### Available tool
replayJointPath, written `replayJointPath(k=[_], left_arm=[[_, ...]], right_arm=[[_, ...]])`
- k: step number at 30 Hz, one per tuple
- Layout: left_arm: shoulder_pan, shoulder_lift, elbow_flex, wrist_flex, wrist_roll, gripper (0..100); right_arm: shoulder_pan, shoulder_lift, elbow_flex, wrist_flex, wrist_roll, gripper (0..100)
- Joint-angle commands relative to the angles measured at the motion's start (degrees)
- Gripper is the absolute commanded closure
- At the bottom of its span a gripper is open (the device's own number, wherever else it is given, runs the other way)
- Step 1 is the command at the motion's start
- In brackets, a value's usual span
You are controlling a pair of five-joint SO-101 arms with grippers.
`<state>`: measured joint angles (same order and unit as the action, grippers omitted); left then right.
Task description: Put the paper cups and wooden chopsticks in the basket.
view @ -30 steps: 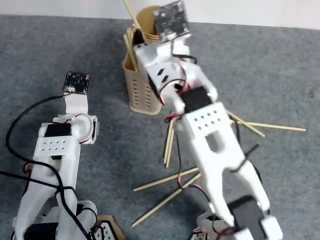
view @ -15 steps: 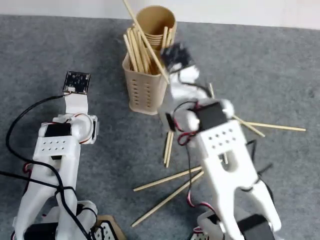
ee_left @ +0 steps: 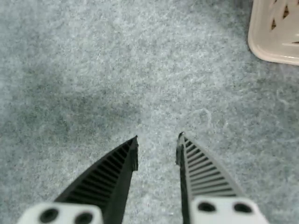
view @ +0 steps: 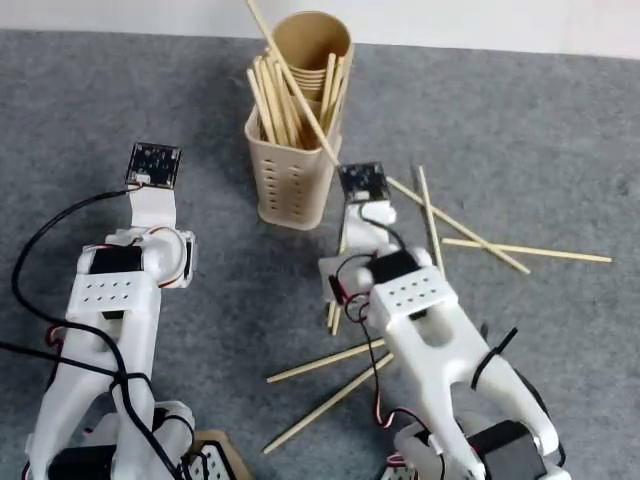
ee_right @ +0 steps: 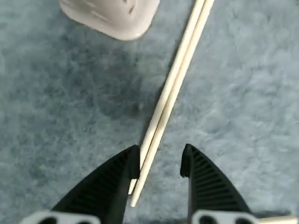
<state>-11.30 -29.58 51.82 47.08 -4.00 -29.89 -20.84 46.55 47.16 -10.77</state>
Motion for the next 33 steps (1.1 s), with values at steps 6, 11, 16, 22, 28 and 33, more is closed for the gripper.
replayJointPath(k=[6,11,16,22,28,33], left_arm=[[-0.66,-2.15,-0.31,-0.62,-0.18,84],[-0.66,-2.15,-0.31,-0.62,-0.18,84],[-0.66,-2.15,-0.31,-0.62,-0.18,84],[-0.66,-2.15,-0.31,-0.62,-0.18,84],[-0.66,-2.15,-0.31,-0.62,-0.18,84],[-0.66,-2.15,-0.31,-0.62,-0.18,84]], right_arm=[[-2.33,1.19,0.75,-3.38,-1.14,84.6],[-2.42,13.49,-4.44,-3.12,-1.23,84.6],[-2.33,21.93,-10.51,-3.12,-1.23,84.6],[-2.24,25.27,-11.38,-1.27,-1.14,95.2],[-0.22,24.75,-11.38,2.95,-1.32,99.4],[6.64,15.34,-10.95,4.7,-1.41,99.4]])
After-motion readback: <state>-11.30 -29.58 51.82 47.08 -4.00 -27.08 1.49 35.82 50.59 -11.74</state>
